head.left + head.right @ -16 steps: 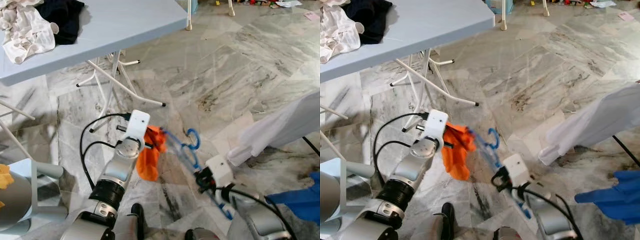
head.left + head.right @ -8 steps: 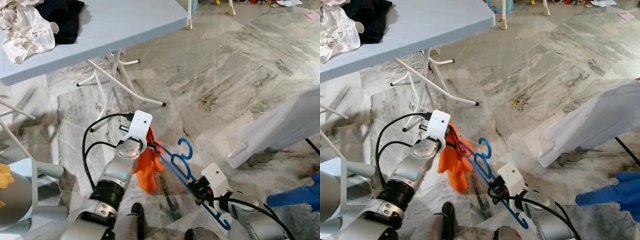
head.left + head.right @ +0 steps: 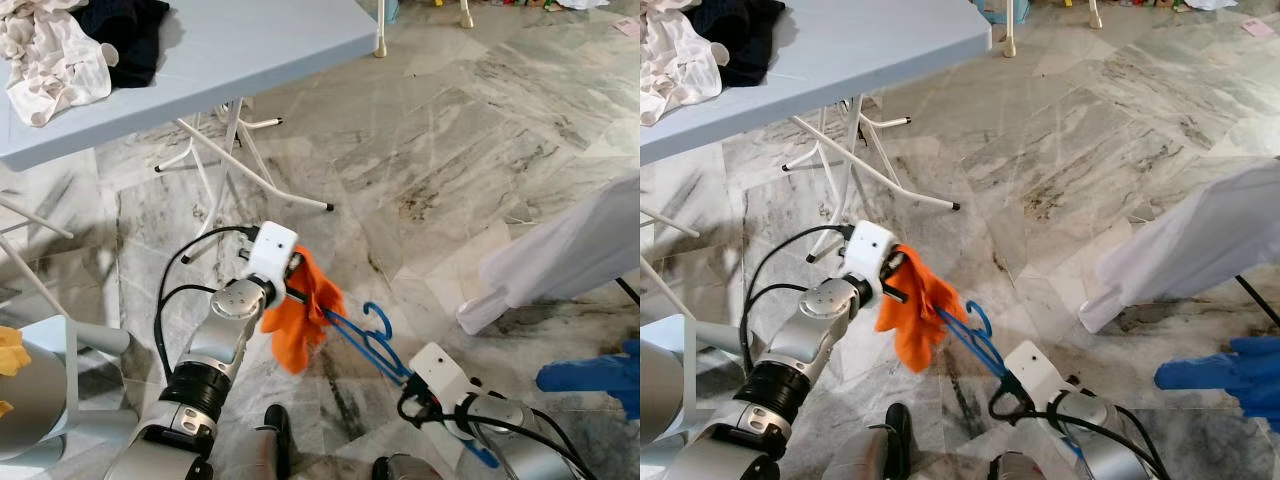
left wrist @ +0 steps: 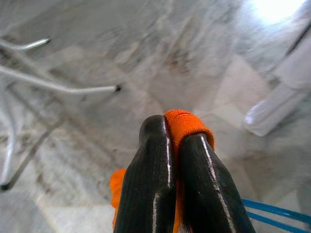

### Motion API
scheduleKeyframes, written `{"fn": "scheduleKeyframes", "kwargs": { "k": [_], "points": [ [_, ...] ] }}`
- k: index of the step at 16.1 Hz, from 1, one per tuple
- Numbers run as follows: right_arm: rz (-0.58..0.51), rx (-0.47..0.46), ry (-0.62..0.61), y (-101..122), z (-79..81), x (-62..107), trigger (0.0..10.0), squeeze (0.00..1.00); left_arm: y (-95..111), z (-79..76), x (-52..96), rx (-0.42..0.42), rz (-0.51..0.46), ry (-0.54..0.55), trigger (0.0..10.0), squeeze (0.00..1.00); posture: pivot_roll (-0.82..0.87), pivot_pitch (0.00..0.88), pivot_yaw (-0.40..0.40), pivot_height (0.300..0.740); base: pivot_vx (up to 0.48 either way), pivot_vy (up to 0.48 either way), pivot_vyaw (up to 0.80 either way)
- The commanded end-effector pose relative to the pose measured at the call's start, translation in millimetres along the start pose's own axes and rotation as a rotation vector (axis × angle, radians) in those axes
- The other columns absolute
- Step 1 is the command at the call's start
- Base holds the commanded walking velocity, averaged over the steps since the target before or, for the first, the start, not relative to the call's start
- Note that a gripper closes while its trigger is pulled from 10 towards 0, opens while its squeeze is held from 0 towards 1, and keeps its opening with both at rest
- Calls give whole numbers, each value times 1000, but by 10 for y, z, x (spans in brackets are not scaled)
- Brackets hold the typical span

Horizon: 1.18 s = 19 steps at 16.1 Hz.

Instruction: Hang hanger

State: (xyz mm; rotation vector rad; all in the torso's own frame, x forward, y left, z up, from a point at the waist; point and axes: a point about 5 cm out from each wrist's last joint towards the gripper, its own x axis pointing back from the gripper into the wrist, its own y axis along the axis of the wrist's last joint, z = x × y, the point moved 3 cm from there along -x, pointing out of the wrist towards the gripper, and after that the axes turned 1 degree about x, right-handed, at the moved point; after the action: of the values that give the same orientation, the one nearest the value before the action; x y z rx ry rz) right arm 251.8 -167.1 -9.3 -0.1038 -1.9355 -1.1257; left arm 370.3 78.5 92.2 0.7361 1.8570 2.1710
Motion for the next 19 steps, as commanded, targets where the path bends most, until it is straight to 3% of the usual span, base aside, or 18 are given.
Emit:
{"fn": "scheduleKeyframes", "kwargs": {
  "k": [1,5,8,10,12,15,18,19],
  "points": [
    [22,12,-33,-63,-35,-1,10000,0,52,-60,23,-44,-44,-51,10000,0,-97,261,83,740,0,0,0],
    [33,49,-105,-81,-197,53,10000,0,0,-29,17,-99,-29,-59,10000,0,-99,262,93,740,0,0,0],
    [-5,67,-48,13,-182,130,10000,0,-103,-35,2,-120,3,-65,10000,0,-102,262,103,740,0,0,0],
    [-11,112,-8,32,-184,218,10000,0,-138,-14,-14,-201,19,-46,10000,0,-108,264,105,740,0,0,0],
    [2,155,-61,14,-320,299,10000,0,-160,45,-34,-335,36,23,10000,0,-117,261,106,740,0,0,0],
    [-99,-1,-256,164,-524,332,10000,0,-350,79,-1,-355,100,100,10000,0,-124,252,103,740,0,0,0],
    [-259,-261,-418,432,-508,294,10000,0,-600,315,119,-92,186,301,10000,0,-124,236,97,740,0,0,0],
    [-274,-281,-431,459,-507,292,10000,0,-607,322,125,-67,185,304,10000,0,-124,236,97,740,0,0,0]
  ]
}}
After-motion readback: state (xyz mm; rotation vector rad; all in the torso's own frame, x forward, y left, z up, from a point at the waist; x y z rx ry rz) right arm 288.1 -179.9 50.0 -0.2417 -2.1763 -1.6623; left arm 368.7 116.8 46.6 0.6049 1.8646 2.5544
